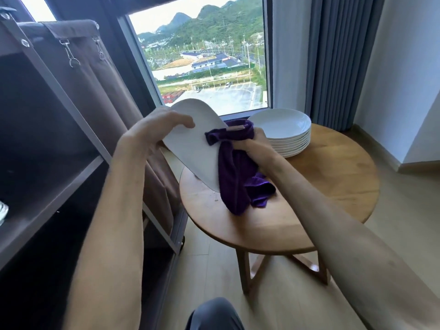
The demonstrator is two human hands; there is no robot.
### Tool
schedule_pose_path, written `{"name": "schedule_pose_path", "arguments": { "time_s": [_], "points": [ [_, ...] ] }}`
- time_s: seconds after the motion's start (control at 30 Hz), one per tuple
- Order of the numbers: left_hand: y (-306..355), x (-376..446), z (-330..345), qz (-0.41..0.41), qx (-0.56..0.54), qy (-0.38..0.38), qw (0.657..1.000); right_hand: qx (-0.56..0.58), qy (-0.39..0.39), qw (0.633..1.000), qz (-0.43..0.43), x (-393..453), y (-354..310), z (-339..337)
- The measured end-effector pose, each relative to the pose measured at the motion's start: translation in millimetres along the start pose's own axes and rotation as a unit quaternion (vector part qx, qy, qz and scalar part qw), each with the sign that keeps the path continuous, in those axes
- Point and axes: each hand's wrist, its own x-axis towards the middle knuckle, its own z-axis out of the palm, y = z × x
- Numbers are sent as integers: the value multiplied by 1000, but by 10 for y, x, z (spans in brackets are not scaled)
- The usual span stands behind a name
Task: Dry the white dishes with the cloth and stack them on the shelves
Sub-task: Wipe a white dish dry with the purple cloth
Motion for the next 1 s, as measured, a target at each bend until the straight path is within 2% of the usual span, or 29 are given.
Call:
{"name": "schedule_pose_path", "arguments": {
  "time_s": [0.07, 0.1, 0.17, 0.23, 0.3, 0.33, 0.4, 0.47, 0.53, 0.6, 0.67, 0.73, 0.8, 0.83, 0.9, 0.93, 1.0],
  "points": [
    [-8, -24, 59, -18, -89, 4, 996, 9, 35, 999, 6, -5, 41, 38],
    [-41, -28, 151, -20, -160, 31, 986, 21, 59, 998, 8, -3, 64, 56],
    [-138, -77, 443, -15, -296, 126, 947, 59, 117, 991, 13, 14, 113, 138],
    [-290, -98, 856, 4, -380, 198, 904, 97, 191, 977, 18, 25, 153, 251],
    [-362, -125, 1196, 40, -385, 234, 892, 108, 230, 967, 20, 29, 196, 302],
    [-410, -99, 1258, 53, -362, 254, 895, 100, 233, 967, 21, 21, 212, 294],
    [-489, -49, 1239, 59, -308, 244, 918, 67, 220, 973, 19, -12, 200, 201],
    [-535, -31, 1134, 78, -243, 168, 952, 47, 212, 976, 5, -15, 134, 73],
    [-550, -32, 964, 87, -144, 70, 983, 73, 233, 970, -5, -2, 64, -54],
    [-525, -26, 819, 72, -38, -6, 997, 88, 255, 963, -2, -6, 47, -141],
    [-474, -11, 746, 51, -8, -35, 998, 92, 267, 959, 12, -33, 89, -157],
    [-440, -30, 792, 47, -88, 31, 994, 129, 294, 947, 12, -53, 121, -128],
    [-470, -96, 954, 29, -244, 151, 958, 195, 357, 913, 12, -38, 127, -55],
    [-509, -127, 1074, 18, -316, 177, 932, 233, 401, 885, 24, -27, 131, -16],
    [-543, -195, 1399, 15, -389, 160, 907, 288, 459, 838, 61, -33, 165, 79],
    [-540, -224, 1555, 9, -408, 158, 899, 299, 463, 831, 76, -49, 196, 142],
    [-511, -215, 1717, -11, -417, 233, 878, 305, 447, 837, 84, -93, 244, 270]
  ]
}}
